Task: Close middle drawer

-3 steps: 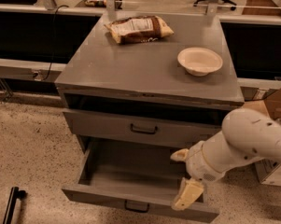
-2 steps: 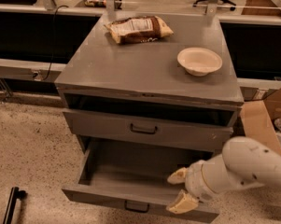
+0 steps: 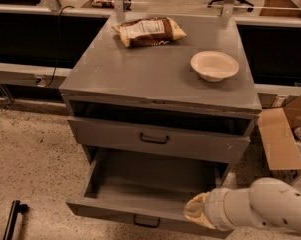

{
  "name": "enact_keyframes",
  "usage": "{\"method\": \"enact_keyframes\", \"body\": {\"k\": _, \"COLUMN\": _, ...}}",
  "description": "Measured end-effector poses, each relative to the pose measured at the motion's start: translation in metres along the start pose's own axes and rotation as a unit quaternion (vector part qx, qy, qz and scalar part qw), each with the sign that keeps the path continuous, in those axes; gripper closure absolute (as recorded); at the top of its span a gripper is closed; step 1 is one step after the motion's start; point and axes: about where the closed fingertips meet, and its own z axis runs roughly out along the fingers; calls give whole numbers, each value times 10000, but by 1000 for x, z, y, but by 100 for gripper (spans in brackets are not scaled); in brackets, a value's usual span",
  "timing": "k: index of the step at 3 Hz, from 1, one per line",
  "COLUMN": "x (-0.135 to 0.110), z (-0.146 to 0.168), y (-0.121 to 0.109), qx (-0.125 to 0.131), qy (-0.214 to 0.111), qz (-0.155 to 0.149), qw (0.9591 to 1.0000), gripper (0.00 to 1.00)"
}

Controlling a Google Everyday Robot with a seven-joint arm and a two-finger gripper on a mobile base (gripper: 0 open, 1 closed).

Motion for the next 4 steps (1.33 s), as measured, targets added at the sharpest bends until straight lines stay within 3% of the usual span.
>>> {"method": "enact_keyframes", "body": {"k": 1, "x": 16, "z": 26, "y": -4, "qx": -76, "qy": -92, "qz": 150, "qw": 9998, "gripper": 100}}
{"method": "enact_keyframes", "body": {"k": 2, "x": 29, "z": 64, "y": 10, "qx": -20, "qy": -575, "qz": 319, "qw": 9978, "gripper": 100}}
{"method": "enact_keyframes", "body": {"k": 4, "x": 71, "z": 87, "y": 36, "qx": 306, "qy": -1101, "qz": 427, "qw": 9925, "gripper": 100}}
